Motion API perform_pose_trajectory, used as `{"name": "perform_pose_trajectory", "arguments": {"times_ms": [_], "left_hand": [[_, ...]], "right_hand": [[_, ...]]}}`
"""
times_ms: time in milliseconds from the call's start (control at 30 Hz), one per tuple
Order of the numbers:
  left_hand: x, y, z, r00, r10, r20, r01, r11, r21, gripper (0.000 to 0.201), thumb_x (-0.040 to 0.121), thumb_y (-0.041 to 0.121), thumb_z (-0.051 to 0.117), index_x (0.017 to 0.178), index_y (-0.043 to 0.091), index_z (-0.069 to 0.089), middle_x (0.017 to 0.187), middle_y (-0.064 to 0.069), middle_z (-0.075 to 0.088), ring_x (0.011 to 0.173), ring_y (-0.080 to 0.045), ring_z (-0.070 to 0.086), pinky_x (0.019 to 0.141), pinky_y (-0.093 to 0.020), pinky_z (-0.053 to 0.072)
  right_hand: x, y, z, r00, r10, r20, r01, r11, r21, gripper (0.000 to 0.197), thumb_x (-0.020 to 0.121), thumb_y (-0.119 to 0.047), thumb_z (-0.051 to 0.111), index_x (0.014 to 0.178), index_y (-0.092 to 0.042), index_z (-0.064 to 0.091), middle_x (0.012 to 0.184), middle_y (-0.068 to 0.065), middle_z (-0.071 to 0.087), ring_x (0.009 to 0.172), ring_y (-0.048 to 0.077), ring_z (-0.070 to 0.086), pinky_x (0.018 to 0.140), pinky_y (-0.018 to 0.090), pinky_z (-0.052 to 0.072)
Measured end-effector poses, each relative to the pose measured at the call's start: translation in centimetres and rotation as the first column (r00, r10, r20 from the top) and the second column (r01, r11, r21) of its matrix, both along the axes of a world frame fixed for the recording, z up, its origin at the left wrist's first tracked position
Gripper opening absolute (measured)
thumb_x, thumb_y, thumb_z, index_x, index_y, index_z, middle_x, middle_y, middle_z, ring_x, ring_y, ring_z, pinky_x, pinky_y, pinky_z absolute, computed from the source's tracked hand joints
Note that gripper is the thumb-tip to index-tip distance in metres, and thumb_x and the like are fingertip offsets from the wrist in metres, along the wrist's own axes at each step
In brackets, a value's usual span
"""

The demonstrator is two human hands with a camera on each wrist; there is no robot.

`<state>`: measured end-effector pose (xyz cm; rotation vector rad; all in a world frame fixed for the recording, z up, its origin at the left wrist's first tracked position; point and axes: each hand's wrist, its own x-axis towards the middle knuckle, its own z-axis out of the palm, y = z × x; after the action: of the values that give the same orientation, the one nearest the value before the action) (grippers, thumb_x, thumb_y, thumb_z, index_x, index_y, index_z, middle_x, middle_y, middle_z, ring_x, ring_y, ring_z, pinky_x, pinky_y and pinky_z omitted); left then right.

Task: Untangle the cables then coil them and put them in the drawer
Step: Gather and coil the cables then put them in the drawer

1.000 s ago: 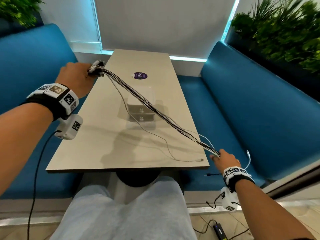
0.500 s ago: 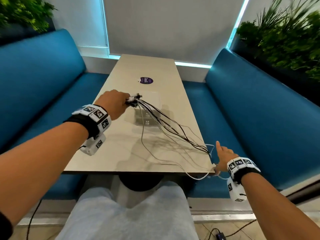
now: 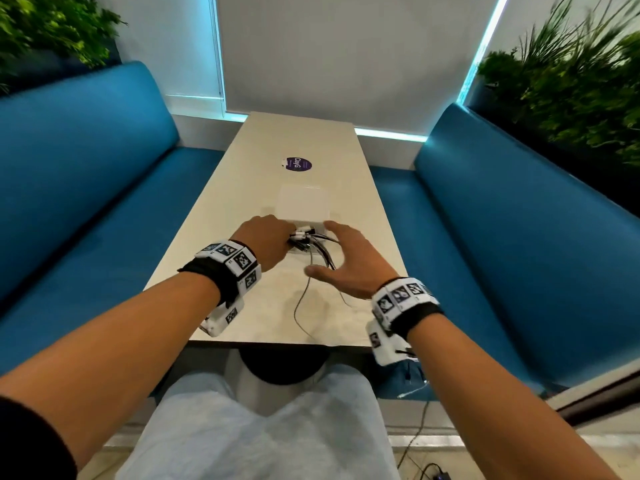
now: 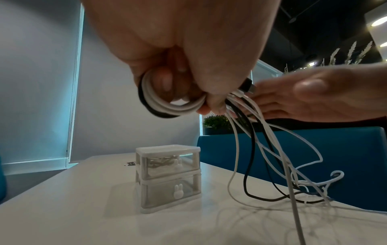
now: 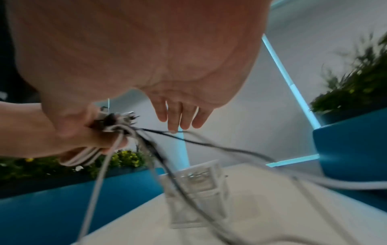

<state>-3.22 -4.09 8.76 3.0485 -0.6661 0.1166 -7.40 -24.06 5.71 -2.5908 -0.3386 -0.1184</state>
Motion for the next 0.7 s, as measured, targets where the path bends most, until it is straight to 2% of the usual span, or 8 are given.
{"name": "perform_pose_trajectory", "arguments": {"times_ms": [100,167,233,300,433,500,567,700], "left_hand": [[-0.5,0.6,-1.0,0.998,-0.017,-0.059,0.014,0.999,-0.035,0.024,0.098,0.033,0.049,0.109,0.019,0.064,0.095,-0.008,0.066,0.085,-0.029,0.062,0.068,-0.033,0.045],[-0.7,1.7,-1.8,0.987,-0.037,-0.158,0.019,0.993,-0.113,0.024,0.096,0.041,0.053,0.092,0.02,0.066,0.078,-0.002,0.062,0.073,-0.024,0.057,0.061,-0.03,0.039],[-1.0,3.1,-2.7,0.962,-0.083,-0.259,0.018,0.969,-0.245,0.028,0.089,0.049,0.063,0.075,0.025,0.06,0.066,0.003,0.058,0.063,-0.019,0.053,0.054,-0.029,0.035],[-1.2,4.1,-3.3,0.944,-0.123,-0.306,-0.005,0.923,-0.386,0.029,0.084,0.051,0.068,0.078,0.023,0.062,0.066,0.004,0.058,0.06,-0.015,0.051,0.056,-0.028,0.037],[-0.6,4.7,-4.0,0.917,-0.183,-0.354,-0.132,0.699,-0.702,0.025,0.096,0.047,0.052,0.081,0.028,0.059,0.066,0.004,0.049,0.057,-0.014,0.041,0.058,-0.03,0.034],[0.1,4.8,-4.2,0.895,-0.202,-0.398,-0.244,0.525,-0.816,0.03,0.099,0.046,0.047,0.074,0.034,0.056,0.061,0.003,0.037,0.051,-0.016,0.031,0.05,-0.029,0.028],[0.9,4.8,-4.4,0.875,-0.188,-0.447,-0.357,0.375,-0.856,0.031,0.101,0.044,0.045,0.076,0.028,0.053,0.058,0.003,0.03,0.047,-0.015,0.025,0.045,-0.025,0.024],[3.0,5.0,-4.3,0.895,-0.017,-0.446,-0.414,0.34,-0.845,0.041,0.102,0.046,0.04,0.073,0.016,0.041,0.051,0.003,0.034,0.044,-0.017,0.028,0.049,-0.029,0.029]], "right_hand": [[1.4,3.9,-0.8,0.999,0.022,-0.045,-0.02,0.999,0.047,0.079,0.082,-0.043,0.071,0.147,-0.023,0.031,0.137,0.004,0.056,0.123,0.023,0.054,0.102,0.036,0.045],[1.9,4.8,-1.7,0.996,-0.013,-0.088,0.014,1.0,0.019,0.057,0.089,-0.029,0.063,0.14,-0.023,0.037,0.115,0.007,0.066,0.102,0.028,0.063,0.086,0.038,0.052],[1.8,4.9,-2.8,0.985,0.01,-0.172,-0.017,0.999,-0.038,0.041,0.094,-0.027,0.056,0.132,-0.022,0.042,0.101,0.006,0.069,0.087,0.026,0.065,0.076,0.037,0.052],[1.5,4.6,-4.2,0.97,0.051,-0.237,-0.074,0.993,-0.088,0.027,0.098,-0.032,0.051,0.121,-0.019,0.051,0.097,0.008,0.068,0.083,0.026,0.062,0.072,0.036,0.048],[0.6,3.6,-6.4,0.961,0.095,-0.259,-0.122,0.988,-0.091,0.022,0.1,-0.036,0.047,0.098,-0.02,0.062,0.093,0.007,0.067,0.085,0.028,0.061,0.077,0.042,0.049],[0.2,3.1,-6.5,0.958,0.115,-0.263,-0.135,0.989,-0.059,0.022,0.099,-0.042,0.048,0.09,-0.024,0.058,0.086,0.004,0.065,0.079,0.024,0.058,0.07,0.037,0.044],[-0.2,2.8,-6.2,0.967,0.118,-0.224,-0.133,0.99,-0.052,0.03,0.095,-0.055,0.048,0.084,-0.028,0.052,0.077,0.002,0.061,0.071,0.021,0.055,0.063,0.035,0.04],[-0.8,2.8,-4.6,0.984,0.158,-0.084,-0.17,0.973,-0.155,0.039,0.093,-0.066,0.037,0.093,-0.028,0.044,0.071,-0.001,0.059,0.067,0.022,0.054,0.063,0.039,0.044]]}}
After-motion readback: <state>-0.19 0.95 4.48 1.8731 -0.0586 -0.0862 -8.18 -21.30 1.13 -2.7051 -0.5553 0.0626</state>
